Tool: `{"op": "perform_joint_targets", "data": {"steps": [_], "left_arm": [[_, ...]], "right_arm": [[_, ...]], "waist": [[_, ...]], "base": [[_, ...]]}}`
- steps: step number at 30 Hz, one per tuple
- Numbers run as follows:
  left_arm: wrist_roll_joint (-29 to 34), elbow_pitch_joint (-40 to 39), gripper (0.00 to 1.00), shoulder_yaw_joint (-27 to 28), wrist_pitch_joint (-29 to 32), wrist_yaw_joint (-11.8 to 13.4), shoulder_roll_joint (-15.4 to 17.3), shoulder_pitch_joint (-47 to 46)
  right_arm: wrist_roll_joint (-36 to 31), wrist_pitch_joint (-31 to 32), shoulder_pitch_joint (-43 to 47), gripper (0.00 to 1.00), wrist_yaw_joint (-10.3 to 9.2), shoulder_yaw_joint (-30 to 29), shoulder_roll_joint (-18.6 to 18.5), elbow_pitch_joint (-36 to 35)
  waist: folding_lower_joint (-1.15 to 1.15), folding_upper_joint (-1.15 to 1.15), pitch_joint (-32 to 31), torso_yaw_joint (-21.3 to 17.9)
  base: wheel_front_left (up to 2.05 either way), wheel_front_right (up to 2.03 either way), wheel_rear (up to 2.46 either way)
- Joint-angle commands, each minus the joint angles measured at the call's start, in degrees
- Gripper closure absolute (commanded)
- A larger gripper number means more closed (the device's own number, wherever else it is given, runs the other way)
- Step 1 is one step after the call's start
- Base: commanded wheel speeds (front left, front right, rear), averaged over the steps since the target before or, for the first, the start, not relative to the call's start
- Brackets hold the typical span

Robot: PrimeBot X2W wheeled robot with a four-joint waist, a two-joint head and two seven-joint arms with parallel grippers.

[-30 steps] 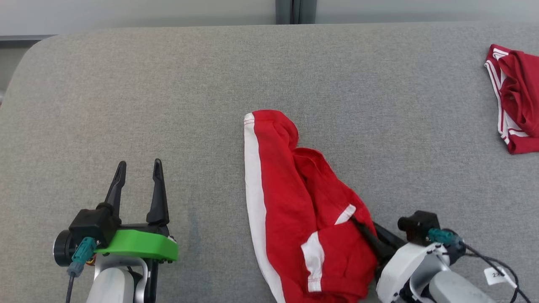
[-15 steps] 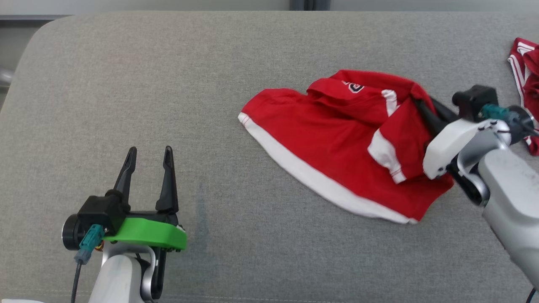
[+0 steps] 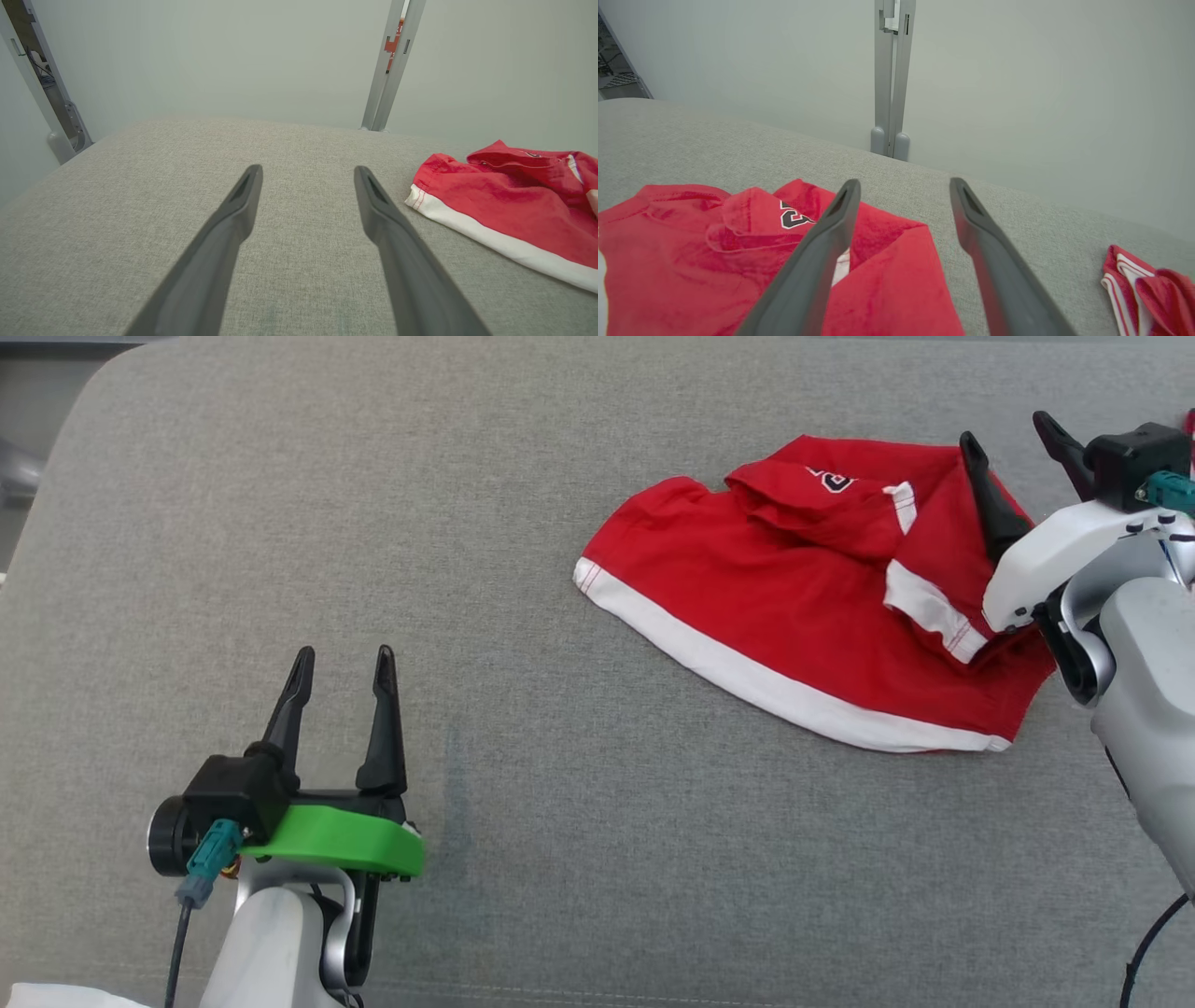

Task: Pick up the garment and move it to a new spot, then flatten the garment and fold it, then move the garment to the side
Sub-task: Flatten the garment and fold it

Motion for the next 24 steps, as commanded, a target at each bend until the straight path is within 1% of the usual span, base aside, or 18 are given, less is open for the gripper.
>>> {"op": "perform_joint_targets", "data": {"steps": [1,2,3,4,7,13,17,19,24], "left_arm": [[0.22,0.02,0.00,0.42,0.00,0.16,0.12,0.49],[0.41,0.03,0.00,0.76,0.00,0.14,0.12,0.79],[0.70,-0.08,0.00,1.18,0.00,0.04,0.13,1.04],[0.73,-0.13,0.00,1.42,0.00,0.00,0.13,1.20],[1.29,-0.22,0.00,2.61,0.00,-0.34,0.13,2.14],[1.63,-0.12,0.00,3.12,0.00,-0.62,0.13,2.94],[1.65,-0.11,0.00,3.04,0.00,-0.82,0.13,2.90],[1.69,-0.13,0.00,2.96,0.00,-0.85,0.13,2.85],[1.84,-0.13,0.00,2.57,0.00,-1.07,0.13,2.37]], "right_arm": [[-0.20,-0.40,1.79,0.00,-0.10,-0.18,0.07,-0.84],[-0.40,-0.51,2.76,0.00,-0.10,-0.44,-0.01,-2.08],[-0.51,-0.46,5.32,0.00,-0.10,-1.47,-0.29,-5.65],[-0.53,-0.48,7.01,0.00,-0.10,-2.09,-0.33,-7.41],[0.03,-0.50,15.22,0.00,-0.10,-5.54,0.09,-14.94],[-1.40,-0.50,27.69,0.00,-0.10,-7.57,1.47,-23.45],[-2.00,-0.51,34.08,0.00,-0.10,-7.92,3.08,-26.47],[-2.27,-0.51,35.86,0.00,-0.10,-8.10,3.96,-27.09],[-3.83,-0.51,36.62,0.00,-0.10,-8.31,5.14,-25.80]], "waist": [[0.00,0.00,-1.01,-1.45],[0.00,0.00,-1.32,-2.01],[0.00,0.00,-1.74,-2.91],[0.00,0.00,-1.92,-3.33],[0.00,0.00,-2.66,-5.29],[0.00,0.00,-3.67,-6.80],[0.00,0.00,-3.88,-7.10],[0.00,0.00,-3.75,-7.19],[0.00,0.00,-3.14,-6.72]], "base": [[0.00,0.00,0.00],[0.00,0.00,0.00],[0.00,0.00,0.00],[0.00,0.00,0.00],[0.00,0.00,0.00],[0.00,0.00,0.00],[0.00,0.00,0.00],[0.00,0.00,0.00],[0.00,0.00,0.00]]}}
